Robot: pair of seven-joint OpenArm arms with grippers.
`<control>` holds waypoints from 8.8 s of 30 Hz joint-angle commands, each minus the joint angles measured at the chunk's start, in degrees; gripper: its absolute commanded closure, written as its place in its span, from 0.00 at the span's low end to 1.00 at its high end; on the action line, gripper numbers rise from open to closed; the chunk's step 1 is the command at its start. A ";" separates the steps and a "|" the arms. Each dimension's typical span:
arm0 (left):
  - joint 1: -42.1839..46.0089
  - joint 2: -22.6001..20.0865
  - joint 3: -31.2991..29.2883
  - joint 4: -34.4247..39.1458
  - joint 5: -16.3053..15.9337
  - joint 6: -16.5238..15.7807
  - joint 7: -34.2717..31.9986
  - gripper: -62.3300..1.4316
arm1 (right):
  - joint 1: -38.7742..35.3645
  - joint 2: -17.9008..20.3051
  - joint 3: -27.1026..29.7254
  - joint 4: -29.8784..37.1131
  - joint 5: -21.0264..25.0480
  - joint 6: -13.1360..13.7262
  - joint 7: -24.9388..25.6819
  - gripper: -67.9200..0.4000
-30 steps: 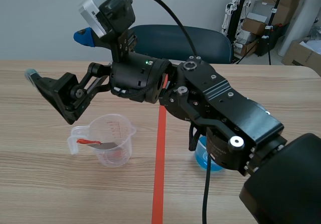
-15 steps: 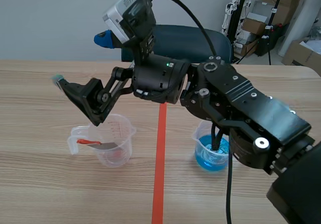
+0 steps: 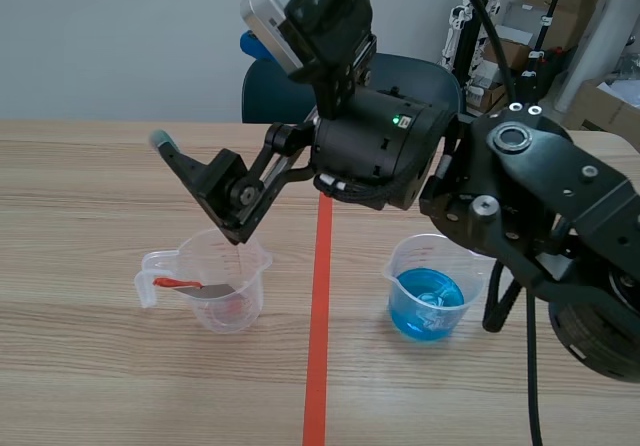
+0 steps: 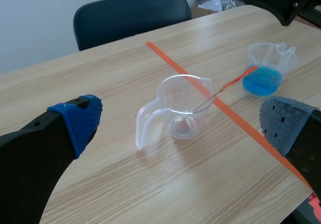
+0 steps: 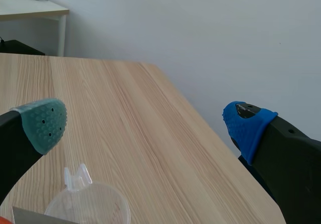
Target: Do the redox reaction experiment. return to the home posture
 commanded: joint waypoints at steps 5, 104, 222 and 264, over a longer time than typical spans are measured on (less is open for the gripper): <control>1.68 4.55 -2.54 8.74 -0.57 -0.09 4.48 0.00 | -2.01 6.67 0.07 6.14 2.58 -4.15 0.81 0.00; -13.73 -11.91 10.23 15.23 1.81 7.02 29.90 0.00 | -25.29 38.51 6.16 16.98 16.33 -30.21 -1.88 0.00; -13.73 -11.91 10.23 15.23 1.81 7.02 29.92 0.00 | -39.39 32.98 39.50 10.73 26.36 -1.33 8.57 0.00; -13.73 -11.91 10.23 15.23 1.81 7.02 29.92 0.00 | -39.39 32.98 39.50 10.73 26.38 -1.31 8.59 0.00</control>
